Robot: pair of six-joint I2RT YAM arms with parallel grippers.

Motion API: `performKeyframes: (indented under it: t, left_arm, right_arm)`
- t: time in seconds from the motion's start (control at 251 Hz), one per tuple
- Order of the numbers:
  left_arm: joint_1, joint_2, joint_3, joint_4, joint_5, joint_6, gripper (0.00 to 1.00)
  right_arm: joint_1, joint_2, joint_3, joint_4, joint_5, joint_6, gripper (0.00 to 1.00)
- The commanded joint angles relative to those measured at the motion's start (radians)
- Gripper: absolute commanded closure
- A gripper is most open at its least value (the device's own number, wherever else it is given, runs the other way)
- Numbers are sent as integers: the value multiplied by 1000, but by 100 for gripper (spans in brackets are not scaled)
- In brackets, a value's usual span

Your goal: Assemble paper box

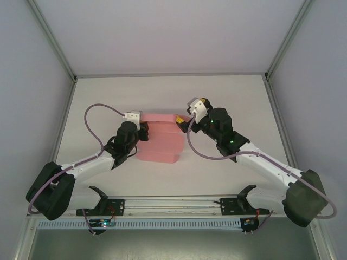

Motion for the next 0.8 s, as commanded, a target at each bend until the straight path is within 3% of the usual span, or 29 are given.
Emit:
performKeyframes:
  t: [0.0,0.172,0.343,0.571,0.798]
  left_arm:
    - [19,-29,12,53,34,-36,100]
    - [20,2,40,56,71,-45,100]
    - [21,44,58,73,120,-65,100]
    - [22,90,79,99,173,-103,100]
    - [26,95,87,72,83,-147,100]
  right_arm:
    - [-8,40,37,14,-41,41,2]
    - [-5,115,44,98,-113,81,2]
    - [-7,184,12,307,-137,172,2]
    - [-5,288,-33,623,-60,354,2]
    - [1,237,-40,537,0,334,2]
